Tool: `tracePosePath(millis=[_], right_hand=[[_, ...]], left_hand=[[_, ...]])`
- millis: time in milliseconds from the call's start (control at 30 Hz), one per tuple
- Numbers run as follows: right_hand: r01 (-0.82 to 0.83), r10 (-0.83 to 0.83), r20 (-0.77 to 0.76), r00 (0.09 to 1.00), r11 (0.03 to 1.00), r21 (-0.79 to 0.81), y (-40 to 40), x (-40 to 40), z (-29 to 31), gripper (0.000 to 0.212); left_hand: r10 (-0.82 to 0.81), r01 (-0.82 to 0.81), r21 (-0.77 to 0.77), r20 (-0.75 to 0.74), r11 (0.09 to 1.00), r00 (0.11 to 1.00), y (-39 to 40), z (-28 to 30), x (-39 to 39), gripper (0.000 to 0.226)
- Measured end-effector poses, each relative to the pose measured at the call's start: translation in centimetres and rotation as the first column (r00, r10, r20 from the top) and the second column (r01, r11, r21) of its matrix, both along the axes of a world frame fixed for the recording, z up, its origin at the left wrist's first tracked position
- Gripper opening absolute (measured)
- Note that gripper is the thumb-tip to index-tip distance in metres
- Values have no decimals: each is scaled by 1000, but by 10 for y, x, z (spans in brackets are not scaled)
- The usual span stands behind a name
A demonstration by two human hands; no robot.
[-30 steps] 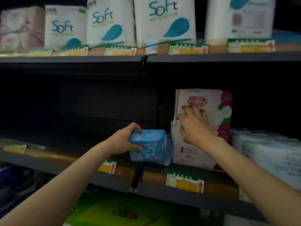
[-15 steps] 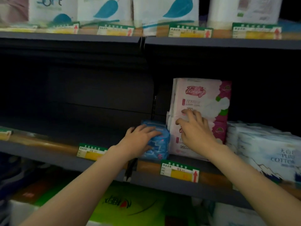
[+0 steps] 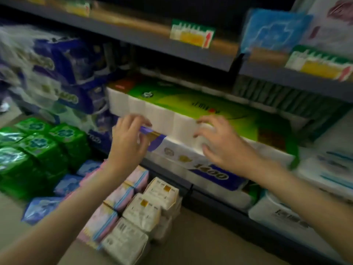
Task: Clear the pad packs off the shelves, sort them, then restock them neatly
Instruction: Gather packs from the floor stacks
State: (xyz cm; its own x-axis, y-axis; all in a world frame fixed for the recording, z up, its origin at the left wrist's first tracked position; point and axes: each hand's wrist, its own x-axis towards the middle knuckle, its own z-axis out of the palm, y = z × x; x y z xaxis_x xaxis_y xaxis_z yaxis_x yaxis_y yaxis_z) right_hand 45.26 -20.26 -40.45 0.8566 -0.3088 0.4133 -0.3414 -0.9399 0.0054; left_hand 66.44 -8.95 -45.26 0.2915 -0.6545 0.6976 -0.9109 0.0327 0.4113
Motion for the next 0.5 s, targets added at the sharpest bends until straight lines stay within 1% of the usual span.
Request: tracePosePath(millis=[67,100,133,167,233,267,300,333,367,433,500], right_hand=[[-7,28,-209,978,995,100,0,20,-52,36],[35,21,-330,944,986,164,1,29,-76,41],[93,14,-440,898,971,222,1,36,-99,47],[140,21,-532,847,955,260,1,43,-121,51],[202,62,-655,753,926,320,3,57,-159,57],[237,82,-702,708,908,346,5,63,-177,61],[262,99,-733,673,895,361,8,69,-192,64],[279,103,-751,653,888,365,10,74,-207,68],[291,88,-750,656,887,358,13,78,-219,72],[290,41,-725,688,900,326,12,87,-233,78],[286,39,-711,702,899,332,7,93,-241,81]], left_hand=[[8,-20,234,50,972,999,16,-49,17,28],[5,-35,362,84,932,996,22,-69,25,31],[-1,-57,495,116,867,993,28,-84,32,36],[-7,-74,619,127,782,992,35,-95,36,41],[-56,-82,802,143,591,988,47,-115,41,47],[-90,-71,861,134,503,987,53,-121,42,49],[-122,-55,898,119,436,985,56,-124,42,51],[-152,-42,923,108,383,982,58,-126,43,52],[-176,-45,938,111,344,978,57,-126,46,53],[-213,-91,948,161,305,964,45,-125,59,54],[-249,-126,950,201,285,948,24,-122,71,54]])
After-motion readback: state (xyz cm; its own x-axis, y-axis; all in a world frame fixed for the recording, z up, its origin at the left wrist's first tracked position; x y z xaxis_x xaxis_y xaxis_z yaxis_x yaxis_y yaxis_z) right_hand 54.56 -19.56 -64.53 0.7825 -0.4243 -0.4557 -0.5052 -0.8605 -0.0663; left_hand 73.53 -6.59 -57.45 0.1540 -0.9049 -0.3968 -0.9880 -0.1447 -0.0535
